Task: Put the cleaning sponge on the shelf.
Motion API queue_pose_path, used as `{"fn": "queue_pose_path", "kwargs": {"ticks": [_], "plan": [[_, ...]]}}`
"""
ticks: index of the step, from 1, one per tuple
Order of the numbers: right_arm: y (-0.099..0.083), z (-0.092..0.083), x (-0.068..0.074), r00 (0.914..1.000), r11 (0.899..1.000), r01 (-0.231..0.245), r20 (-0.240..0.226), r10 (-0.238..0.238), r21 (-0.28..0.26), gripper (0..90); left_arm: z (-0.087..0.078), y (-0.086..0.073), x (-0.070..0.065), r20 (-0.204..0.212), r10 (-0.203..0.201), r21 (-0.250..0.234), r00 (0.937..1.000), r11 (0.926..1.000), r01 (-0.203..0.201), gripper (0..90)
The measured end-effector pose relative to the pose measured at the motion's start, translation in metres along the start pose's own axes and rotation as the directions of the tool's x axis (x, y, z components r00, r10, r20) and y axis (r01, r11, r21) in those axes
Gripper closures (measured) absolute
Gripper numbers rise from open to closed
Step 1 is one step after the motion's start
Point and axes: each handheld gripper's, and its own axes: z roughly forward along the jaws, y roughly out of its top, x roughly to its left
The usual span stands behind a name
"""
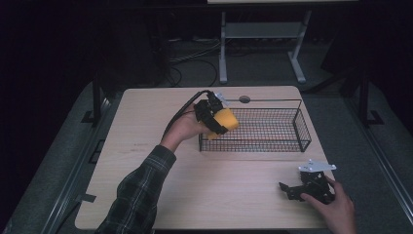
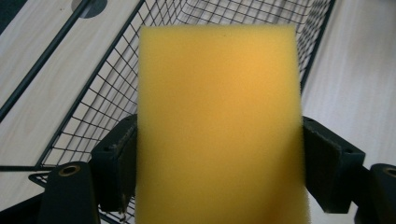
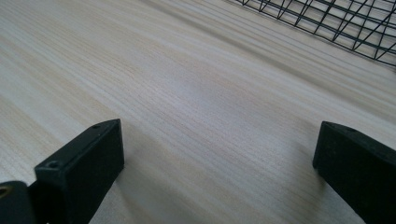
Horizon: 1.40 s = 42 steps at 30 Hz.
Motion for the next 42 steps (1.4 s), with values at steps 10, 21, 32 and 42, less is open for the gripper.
{"fn": "queue_pose_path", "kwargs": {"ticks": [10,21,32,42], "plan": [[0.000,0.000,0.000,1.0000,1.000,-0.001,-0.001,0.001,0.000,1.3,0.012,0.005,0.007,-0.011,-0.005,0.004,0.9999,1.0000,0.005,22.8],[0.000,0.000,0.000,1.0000,1.000,0.000,-0.002,0.000,-0.002,1.3,0.030,0.001,0.015,-0.016,-0.016,0.034,0.9998,0.9993,0.016,22.7],[0.000,0.000,0.000,1.0000,1.000,-0.003,-0.002,0.003,0.000,1.3,0.044,-0.004,0.019,0.000,-0.034,0.058,0.9994,0.9977,0.034,22.7],[0.000,0.000,0.000,1.0000,1.000,-0.001,-0.001,0.001,0.000,1.3,0.053,-0.008,0.020,0.003,-0.026,0.079,0.9997,0.9965,0.025,22.6]]}}
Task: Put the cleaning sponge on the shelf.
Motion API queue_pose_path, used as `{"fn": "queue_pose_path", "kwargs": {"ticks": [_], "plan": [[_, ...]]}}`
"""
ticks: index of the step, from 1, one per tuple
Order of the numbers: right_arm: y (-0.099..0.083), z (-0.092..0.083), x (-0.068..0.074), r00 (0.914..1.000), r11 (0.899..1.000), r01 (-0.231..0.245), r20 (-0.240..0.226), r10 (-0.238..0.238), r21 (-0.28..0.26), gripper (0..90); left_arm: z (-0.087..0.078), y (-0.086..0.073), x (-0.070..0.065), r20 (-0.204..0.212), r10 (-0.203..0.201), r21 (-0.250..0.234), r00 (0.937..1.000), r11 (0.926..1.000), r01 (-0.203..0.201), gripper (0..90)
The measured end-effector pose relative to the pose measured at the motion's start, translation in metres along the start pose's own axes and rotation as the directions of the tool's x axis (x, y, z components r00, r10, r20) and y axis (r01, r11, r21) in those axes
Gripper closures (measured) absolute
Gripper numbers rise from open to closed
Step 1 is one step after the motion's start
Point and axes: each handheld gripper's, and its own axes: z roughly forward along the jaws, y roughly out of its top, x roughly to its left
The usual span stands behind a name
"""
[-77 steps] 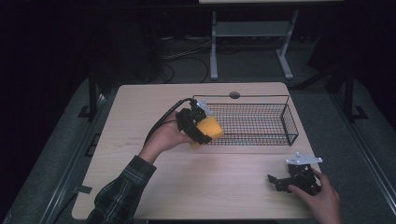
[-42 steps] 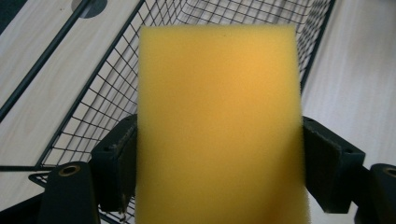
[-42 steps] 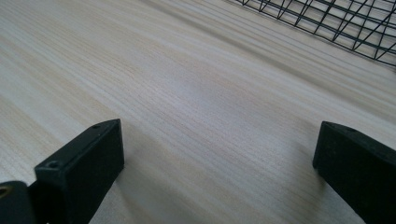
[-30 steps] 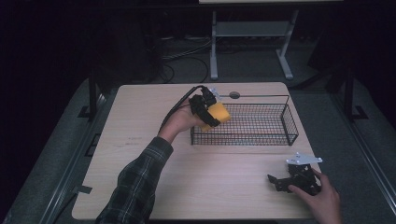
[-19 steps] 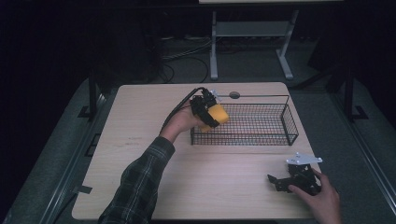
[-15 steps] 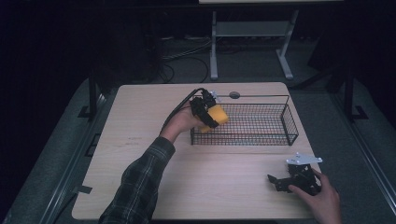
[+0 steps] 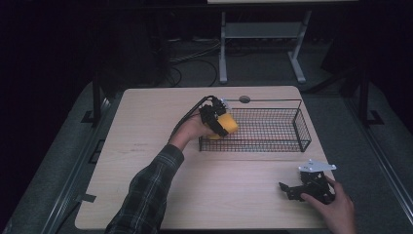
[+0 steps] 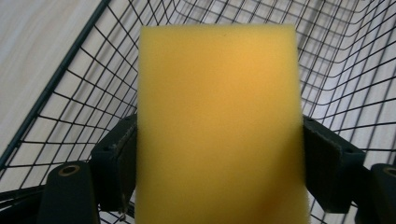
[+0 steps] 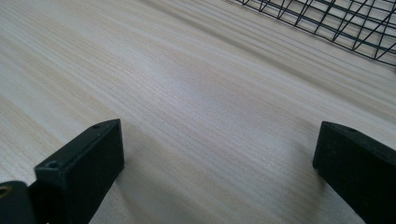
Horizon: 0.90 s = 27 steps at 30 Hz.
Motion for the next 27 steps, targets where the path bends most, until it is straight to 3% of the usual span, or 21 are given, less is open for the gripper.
{"fn": "queue_pose_path", "kwargs": {"ticks": [20,27], "plan": [[0.000,0.000,0.000,1.0000,1.000,-0.001,-0.001,0.001,0.000,1.3,0.013,-0.006,0.002,0.013,0.006,0.052,0.9999,0.9986,-0.007,21.9],[0.000,0.000,0.000,1.0000,1.000,0.000,-0.001,0.000,0.000,1.3,0.012,-0.006,0.003,0.015,-0.001,0.044,0.9999,0.9990,0.001,19.6]]}}
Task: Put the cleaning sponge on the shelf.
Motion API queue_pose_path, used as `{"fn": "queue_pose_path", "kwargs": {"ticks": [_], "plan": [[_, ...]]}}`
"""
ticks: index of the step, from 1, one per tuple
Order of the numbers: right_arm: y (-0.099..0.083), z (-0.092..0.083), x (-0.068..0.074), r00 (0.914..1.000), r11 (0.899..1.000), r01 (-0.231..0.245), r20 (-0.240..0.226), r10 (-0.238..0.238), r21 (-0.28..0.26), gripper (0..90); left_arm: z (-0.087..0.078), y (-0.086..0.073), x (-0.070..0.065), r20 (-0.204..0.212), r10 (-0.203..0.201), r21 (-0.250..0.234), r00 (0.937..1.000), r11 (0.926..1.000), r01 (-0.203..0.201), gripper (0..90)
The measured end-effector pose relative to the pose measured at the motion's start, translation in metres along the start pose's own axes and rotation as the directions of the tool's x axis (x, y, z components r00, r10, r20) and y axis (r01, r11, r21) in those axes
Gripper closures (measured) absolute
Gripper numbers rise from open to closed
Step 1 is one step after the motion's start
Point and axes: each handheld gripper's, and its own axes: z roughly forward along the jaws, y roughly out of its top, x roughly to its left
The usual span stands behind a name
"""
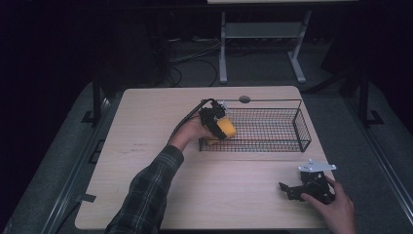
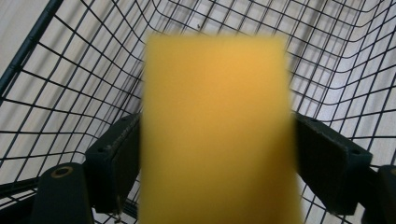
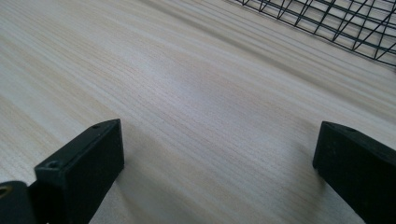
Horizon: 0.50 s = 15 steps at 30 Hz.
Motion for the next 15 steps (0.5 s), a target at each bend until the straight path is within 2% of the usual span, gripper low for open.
{"fn": "queue_pose_path", "kwargs": {"ticks": [6,15], "plan": [[0.000,0.000,0.000,1.0000,1.000,0.001,0.000,-0.001,0.000,1.3,-0.002,-0.001,0.002,-0.004,-0.008,-0.017,1.0000,0.9998,0.008,18.2],[0.000,0.000,0.000,1.0000,1.000,0.000,0.000,0.000,-0.001,1.4,-0.016,0.000,0.002,0.006,-0.024,-0.076,0.9997,0.9968,0.025,18.2]]}}
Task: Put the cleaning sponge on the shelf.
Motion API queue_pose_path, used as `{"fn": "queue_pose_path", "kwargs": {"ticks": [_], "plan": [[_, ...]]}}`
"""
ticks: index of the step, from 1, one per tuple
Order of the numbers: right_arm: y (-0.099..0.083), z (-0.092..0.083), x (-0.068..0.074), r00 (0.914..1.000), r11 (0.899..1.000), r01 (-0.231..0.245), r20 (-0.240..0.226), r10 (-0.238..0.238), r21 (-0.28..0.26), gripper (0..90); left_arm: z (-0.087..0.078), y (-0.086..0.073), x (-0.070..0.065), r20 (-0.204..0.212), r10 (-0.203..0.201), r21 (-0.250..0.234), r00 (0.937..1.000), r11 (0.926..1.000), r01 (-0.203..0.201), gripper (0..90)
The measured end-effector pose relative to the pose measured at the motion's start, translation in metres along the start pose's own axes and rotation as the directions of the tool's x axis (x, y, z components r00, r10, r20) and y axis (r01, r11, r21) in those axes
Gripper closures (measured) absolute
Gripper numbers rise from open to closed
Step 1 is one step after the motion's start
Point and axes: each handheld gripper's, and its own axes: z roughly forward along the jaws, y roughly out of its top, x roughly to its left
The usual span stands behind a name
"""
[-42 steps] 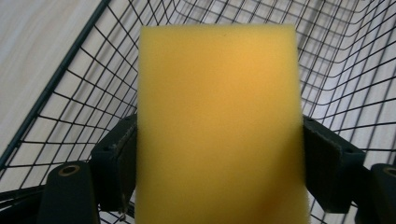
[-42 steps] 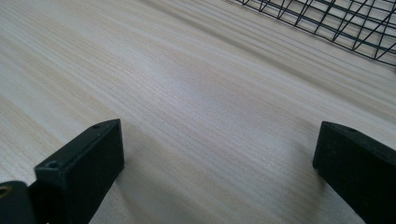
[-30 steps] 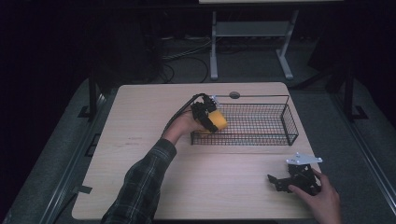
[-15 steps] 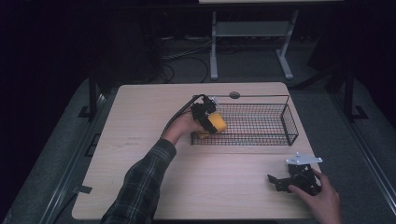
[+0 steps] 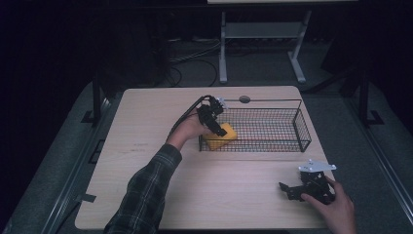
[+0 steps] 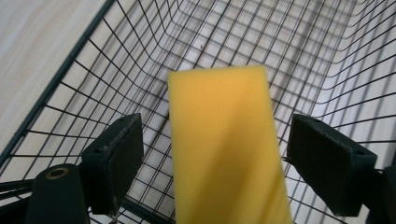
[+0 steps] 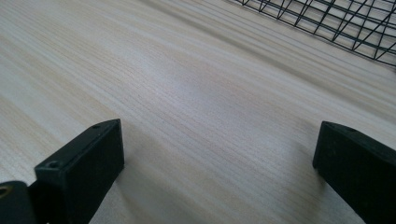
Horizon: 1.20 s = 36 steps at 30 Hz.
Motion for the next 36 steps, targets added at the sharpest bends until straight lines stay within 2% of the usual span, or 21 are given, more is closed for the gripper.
{"fn": "queue_pose_path", "kwargs": {"ticks": [11,18,23,36], "plan": [[0.000,0.000,0.000,1.0000,1.000,-0.002,0.000,0.002,0.001,1.4,-0.019,-0.001,-0.005,-0.019,0.008,-0.021,0.9998,0.9997,-0.008,18.2],[0.000,0.000,0.000,1.0000,1.000,-0.001,0.001,0.001,0.001,1.4,-0.039,-0.009,-0.009,-0.022,0.005,-0.049,0.9997,0.9988,-0.007,18.2],[0.000,0.000,0.000,1.0000,1.000,0.000,0.002,0.000,0.001,1.4,-0.049,-0.019,-0.009,-0.033,0.000,-0.061,0.9995,0.9982,-0.002,18.3],[0.000,0.000,0.000,1.0000,1.000,0.000,0.003,0.000,0.001,1.4,-0.075,-0.057,-0.015,-0.067,-0.032,-0.102,0.9972,0.9945,0.025,18.3]]}}
